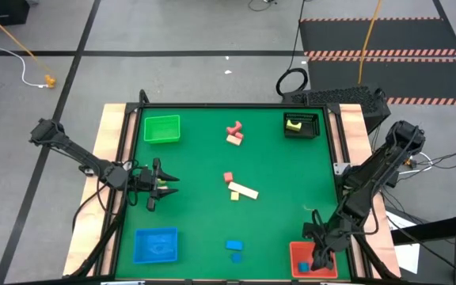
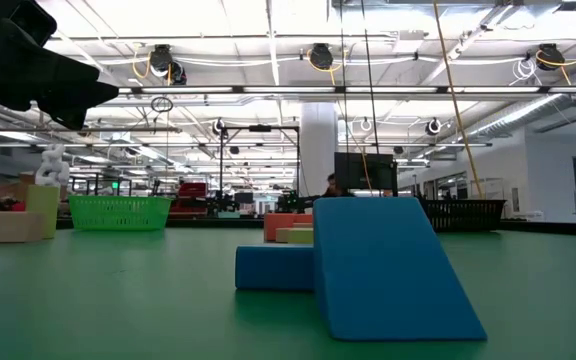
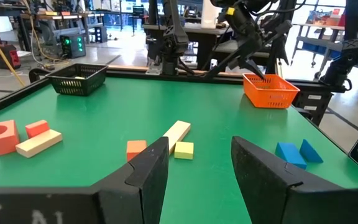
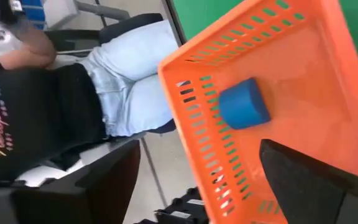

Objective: Sort & place blocks by color
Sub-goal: Put the left green block into the black bin

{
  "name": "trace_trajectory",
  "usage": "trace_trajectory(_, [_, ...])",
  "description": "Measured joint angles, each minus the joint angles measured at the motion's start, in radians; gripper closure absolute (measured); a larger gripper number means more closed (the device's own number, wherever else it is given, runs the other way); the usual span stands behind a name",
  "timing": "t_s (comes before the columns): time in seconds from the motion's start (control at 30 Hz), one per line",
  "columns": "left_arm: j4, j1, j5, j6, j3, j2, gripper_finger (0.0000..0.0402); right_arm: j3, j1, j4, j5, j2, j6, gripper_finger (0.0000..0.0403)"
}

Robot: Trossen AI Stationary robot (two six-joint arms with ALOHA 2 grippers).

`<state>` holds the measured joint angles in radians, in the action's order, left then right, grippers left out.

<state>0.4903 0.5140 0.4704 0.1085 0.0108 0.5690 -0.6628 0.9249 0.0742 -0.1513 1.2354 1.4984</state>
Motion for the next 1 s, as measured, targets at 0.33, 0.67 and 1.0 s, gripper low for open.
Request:
trace_trajectory(0.33, [0.000,0.000,0.000,0.000,0.000,0.000,0.0224,0.000,-0.002,-0.034,0.002,0.000,-0.094,0.0090])
trace_trajectory(0.67, [0.031,-0.005,0.007,-0.036,0.000,0.000,0.0224,0.000,-0.003,-0.233,0.230,0.000,-0.275,0.0090])
trace_trajectory(1.0, [0.273,-0.010,0.013,-0.047,0.000,0.000,0.0224,0.000,-0.023,-0.250,0.720,0.000,-0.555,0.0090])
